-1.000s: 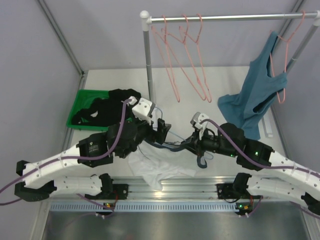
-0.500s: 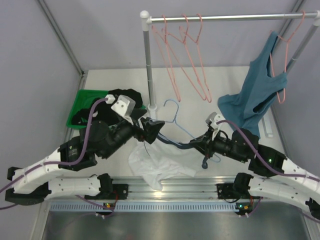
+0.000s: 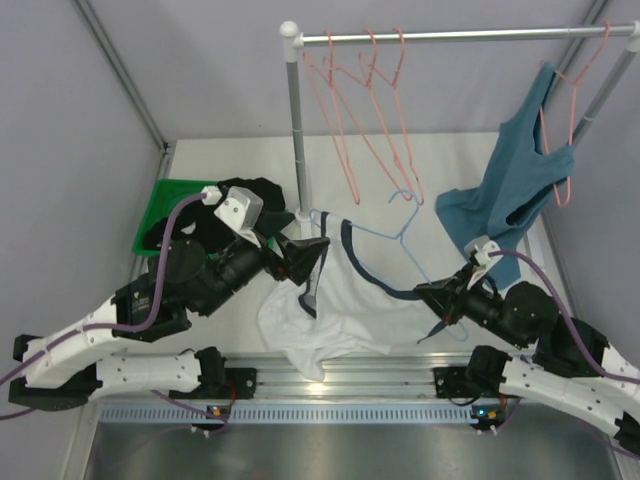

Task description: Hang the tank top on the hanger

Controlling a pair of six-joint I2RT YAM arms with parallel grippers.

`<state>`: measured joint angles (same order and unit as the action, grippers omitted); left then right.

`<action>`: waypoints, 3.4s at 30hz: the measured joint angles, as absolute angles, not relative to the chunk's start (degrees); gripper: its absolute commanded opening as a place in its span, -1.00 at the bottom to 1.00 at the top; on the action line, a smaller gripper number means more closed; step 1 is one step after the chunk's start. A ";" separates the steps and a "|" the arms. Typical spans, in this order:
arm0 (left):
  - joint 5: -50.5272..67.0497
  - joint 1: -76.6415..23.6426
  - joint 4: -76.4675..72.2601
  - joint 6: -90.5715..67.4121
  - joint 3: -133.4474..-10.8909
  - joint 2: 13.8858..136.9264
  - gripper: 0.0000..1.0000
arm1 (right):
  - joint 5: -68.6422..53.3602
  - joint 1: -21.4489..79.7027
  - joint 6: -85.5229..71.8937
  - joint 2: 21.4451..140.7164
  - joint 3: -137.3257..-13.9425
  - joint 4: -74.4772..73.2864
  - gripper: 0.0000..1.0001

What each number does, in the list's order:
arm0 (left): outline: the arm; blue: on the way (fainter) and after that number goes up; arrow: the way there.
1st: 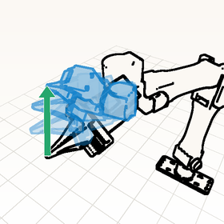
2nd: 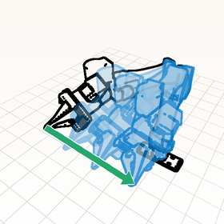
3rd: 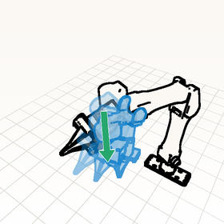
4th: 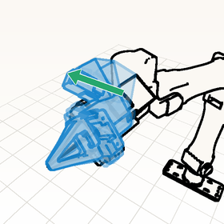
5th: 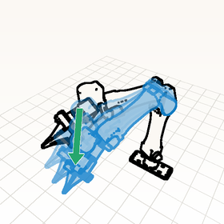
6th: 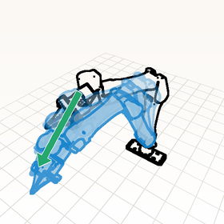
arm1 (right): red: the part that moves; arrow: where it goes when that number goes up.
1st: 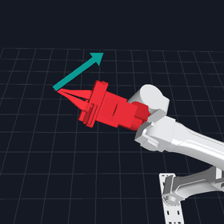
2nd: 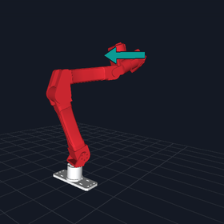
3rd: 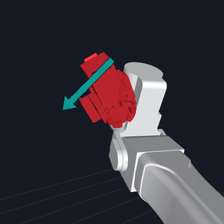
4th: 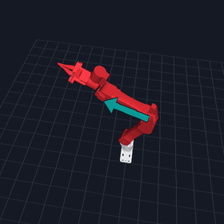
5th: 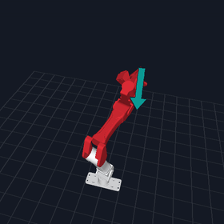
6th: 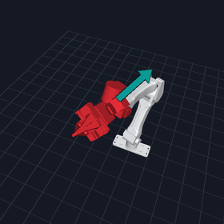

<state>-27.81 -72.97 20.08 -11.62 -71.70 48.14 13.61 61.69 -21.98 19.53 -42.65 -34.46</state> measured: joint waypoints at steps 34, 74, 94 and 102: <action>-26.35 -72.97 18.17 -10.50 -71.11 46.28 0.75 | 41.60 61.67 -34.70 19.86 -55.53 -52.69 -1.00; -25.02 -72.97 18.09 -9.28 -71.53 48.42 0.75 | 58.94 61.69 -18.76 35.83 -77.62 -50.37 -1.00; -22.74 -72.97 18.02 -8.82 -74.06 51.51 0.75 | 37.71 33.06 -7.81 55.22 -92.31 -46.04 -1.00; -22.85 -72.97 18.22 -8.34 -74.83 51.03 0.75 | 15.81 12.75 -8.78 59.57 -95.77 -48.45 -1.00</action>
